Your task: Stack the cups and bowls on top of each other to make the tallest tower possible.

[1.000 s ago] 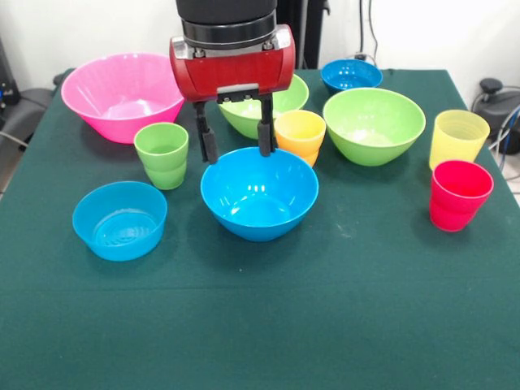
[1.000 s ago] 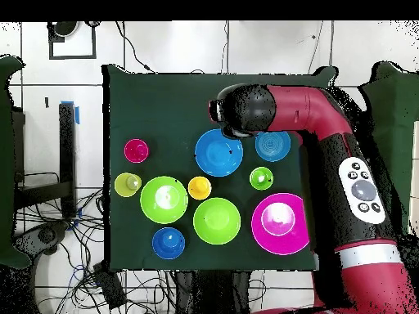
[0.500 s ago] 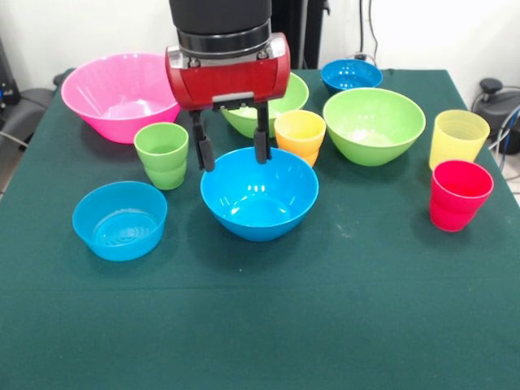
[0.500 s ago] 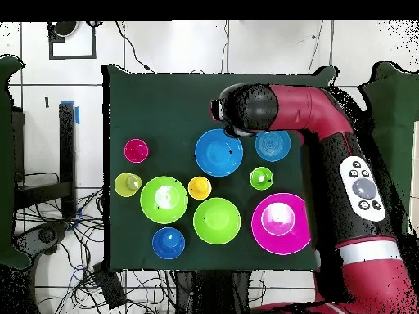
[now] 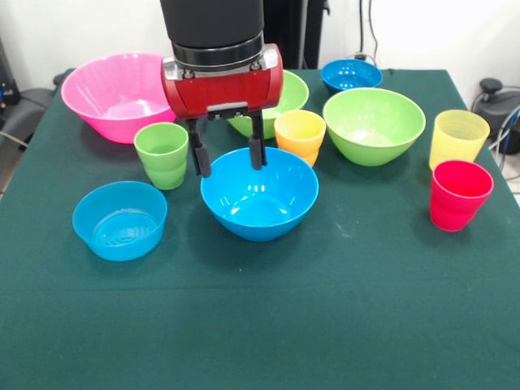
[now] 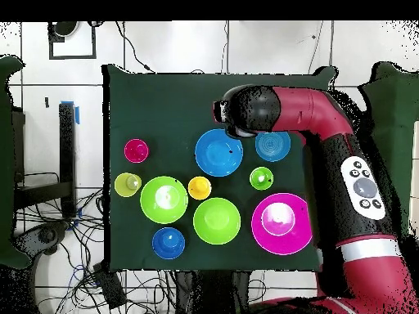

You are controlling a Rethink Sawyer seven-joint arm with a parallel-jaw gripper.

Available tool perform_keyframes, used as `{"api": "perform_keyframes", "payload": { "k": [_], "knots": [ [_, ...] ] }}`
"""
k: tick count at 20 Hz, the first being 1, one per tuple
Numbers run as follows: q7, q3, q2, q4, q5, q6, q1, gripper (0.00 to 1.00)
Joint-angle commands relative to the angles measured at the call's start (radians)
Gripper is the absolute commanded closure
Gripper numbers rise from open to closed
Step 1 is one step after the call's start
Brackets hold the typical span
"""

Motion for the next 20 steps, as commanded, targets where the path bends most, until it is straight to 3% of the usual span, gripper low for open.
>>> {"api": "perform_keyframes", "payload": {
  "k": [1, 9, 20],
  "knots": [
    [-0.058, -0.038, 0.059, -0.012, -0.05, 0.02, -0.003, 0.0],
    [-0.061, -0.043, 0.033, 0.0, -0.048, 0.037, -0.009, 0.0],
    [-0.106, -0.06, -0.007, -0.073, -0.071, 0.141, 0.005, 0.0]
  ]
}}
